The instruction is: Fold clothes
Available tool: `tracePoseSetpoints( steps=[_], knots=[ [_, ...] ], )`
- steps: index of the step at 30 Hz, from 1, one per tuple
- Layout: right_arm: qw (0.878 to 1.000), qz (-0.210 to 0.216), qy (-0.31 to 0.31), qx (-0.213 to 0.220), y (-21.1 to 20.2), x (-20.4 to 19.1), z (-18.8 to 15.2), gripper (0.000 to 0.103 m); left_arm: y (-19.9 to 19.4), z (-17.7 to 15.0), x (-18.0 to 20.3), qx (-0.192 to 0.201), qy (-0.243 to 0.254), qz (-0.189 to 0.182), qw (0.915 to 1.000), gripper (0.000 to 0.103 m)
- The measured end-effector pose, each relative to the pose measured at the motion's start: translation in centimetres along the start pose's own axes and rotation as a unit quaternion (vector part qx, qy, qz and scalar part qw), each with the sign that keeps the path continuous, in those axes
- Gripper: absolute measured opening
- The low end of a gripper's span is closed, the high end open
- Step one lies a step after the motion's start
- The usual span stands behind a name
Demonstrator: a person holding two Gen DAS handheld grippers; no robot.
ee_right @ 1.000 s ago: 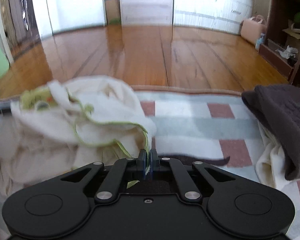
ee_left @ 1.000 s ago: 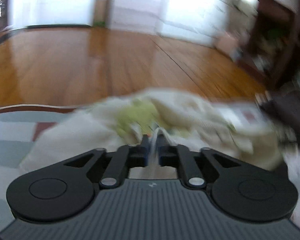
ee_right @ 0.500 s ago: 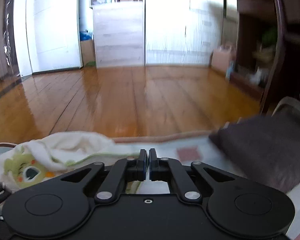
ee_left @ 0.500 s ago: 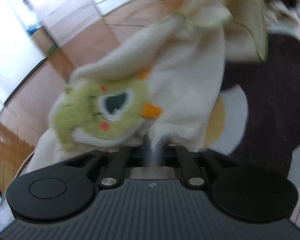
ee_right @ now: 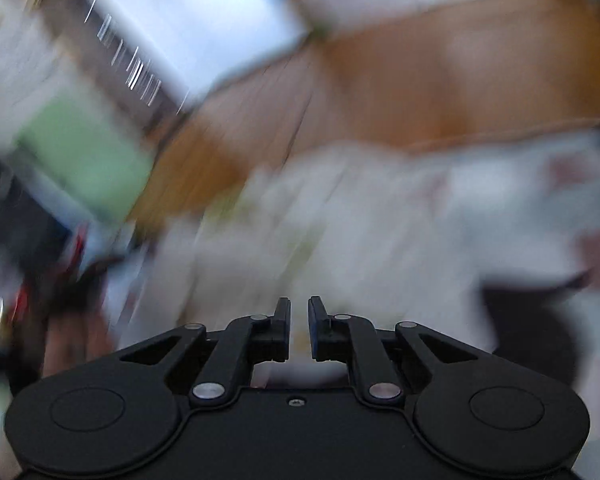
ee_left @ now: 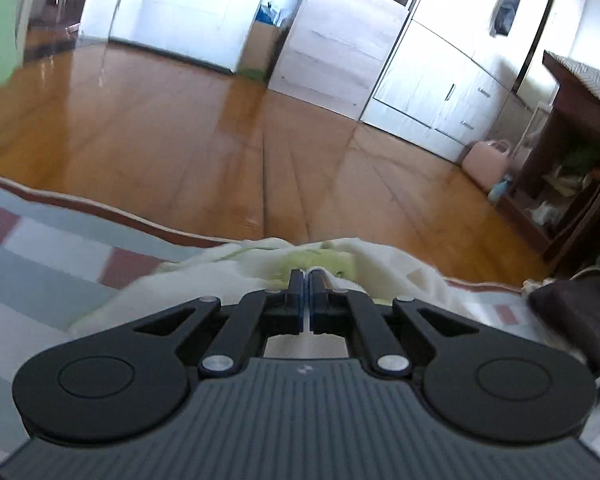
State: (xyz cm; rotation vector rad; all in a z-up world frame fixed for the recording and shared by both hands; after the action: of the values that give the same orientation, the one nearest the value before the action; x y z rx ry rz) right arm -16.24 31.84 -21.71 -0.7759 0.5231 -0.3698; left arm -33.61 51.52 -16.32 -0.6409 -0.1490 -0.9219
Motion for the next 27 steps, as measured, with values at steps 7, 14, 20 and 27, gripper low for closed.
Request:
tracePoseSetpoints(
  steps=[7,14,20,27],
  knots=[
    [0.984,-0.070,-0.165,-0.023,5.9,-4.1,-4.6,0.049,3.1,-0.9,0.9,-0.033,0.007,0.001,0.9994,0.004],
    [0.972,-0.107,-0.207,0.020,9.0,-3.7,-1.1,0.049,3.4,-1.8,3.1,-0.057,0.060,-0.010,0.9965,0.004],
    [0.966,-0.097,-0.240,0.005,11.2,-4.9,-1.9,0.050,4.1,-1.8,2.0,-0.060,0.073,0.017,0.9954,0.004],
    [0.972,-0.112,-0.199,0.047,11.8,-2.3,2.8,0.007,4.6,-1.9,1.6,-0.067,0.092,0.032,0.9930,0.004]
  ],
)
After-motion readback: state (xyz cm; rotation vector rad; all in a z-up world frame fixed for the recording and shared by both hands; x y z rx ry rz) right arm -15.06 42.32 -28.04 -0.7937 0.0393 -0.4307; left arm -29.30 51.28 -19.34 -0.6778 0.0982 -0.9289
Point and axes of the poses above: each gripper's, at about its wrist camera, not at the fingertips, and y roughly the way its jaws point, x to its right, z to its top, the point moved 10 cm from there along y, roughly the way its jaws point, and after that the axes turned 10 degrees about -z, right-handed, at the moved point
